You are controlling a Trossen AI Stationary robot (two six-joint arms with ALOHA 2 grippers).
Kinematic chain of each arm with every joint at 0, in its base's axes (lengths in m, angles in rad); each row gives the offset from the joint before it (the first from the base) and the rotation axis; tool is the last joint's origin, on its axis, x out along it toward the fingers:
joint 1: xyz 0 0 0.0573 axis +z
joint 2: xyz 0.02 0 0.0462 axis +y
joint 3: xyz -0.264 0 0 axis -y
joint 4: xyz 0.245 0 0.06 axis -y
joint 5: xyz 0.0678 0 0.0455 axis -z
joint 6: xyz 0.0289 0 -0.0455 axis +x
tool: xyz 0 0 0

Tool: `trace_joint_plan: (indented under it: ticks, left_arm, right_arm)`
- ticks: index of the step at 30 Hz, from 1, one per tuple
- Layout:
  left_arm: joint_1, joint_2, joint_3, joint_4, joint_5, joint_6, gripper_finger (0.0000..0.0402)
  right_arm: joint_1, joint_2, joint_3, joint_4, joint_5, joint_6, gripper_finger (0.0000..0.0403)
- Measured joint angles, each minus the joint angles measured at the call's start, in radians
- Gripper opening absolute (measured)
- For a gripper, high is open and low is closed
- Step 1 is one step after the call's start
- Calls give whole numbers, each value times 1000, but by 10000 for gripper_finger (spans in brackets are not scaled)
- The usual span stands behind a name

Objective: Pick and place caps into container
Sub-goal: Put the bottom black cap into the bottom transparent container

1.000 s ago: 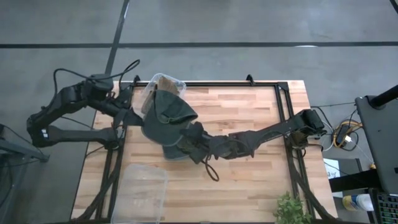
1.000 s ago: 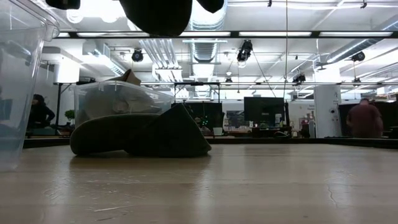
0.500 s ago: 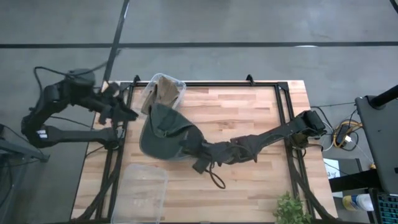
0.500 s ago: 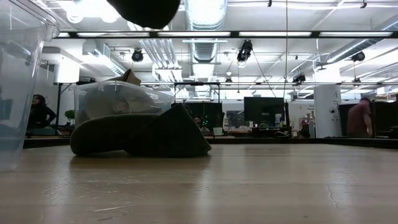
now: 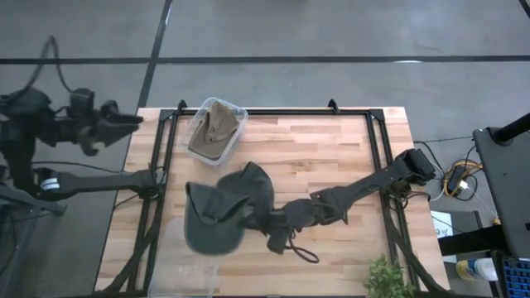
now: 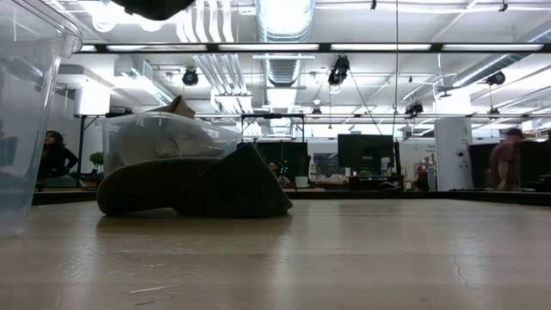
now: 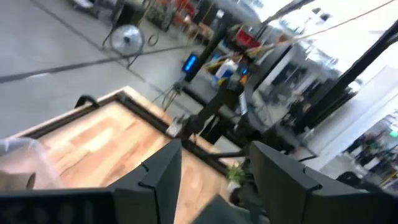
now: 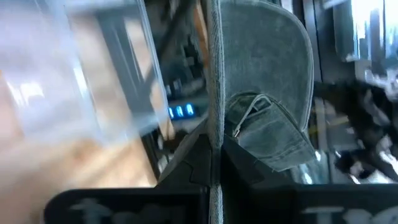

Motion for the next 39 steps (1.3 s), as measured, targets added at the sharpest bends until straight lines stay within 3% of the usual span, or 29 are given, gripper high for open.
trace_joint_plan:
  ticks: [5,10,15,29,35,39]
  left_arm:
    - [0,8,-11,-1,-19,0,183]
    - [0,28,-16,-13,-19,0,183]
    - [0,38,-17,-15,-19,-1,183]
    - [0,37,-17,-36,-45,7,183]
    - [0,39,-17,-39,-45,7,183]
    - [0,38,-17,-67,-45,7,183]
  right_arm:
    - [2,18,2,67,-124,63,10]
    - [1,94,5,193,-133,-22,11]
    - [2,224,121,186,-103,-42,12]
    - [46,571,717,-394,-73,4,13]
    - [46,627,826,-467,-50,117,18]
    - [50,637,821,-456,-2,121,57]
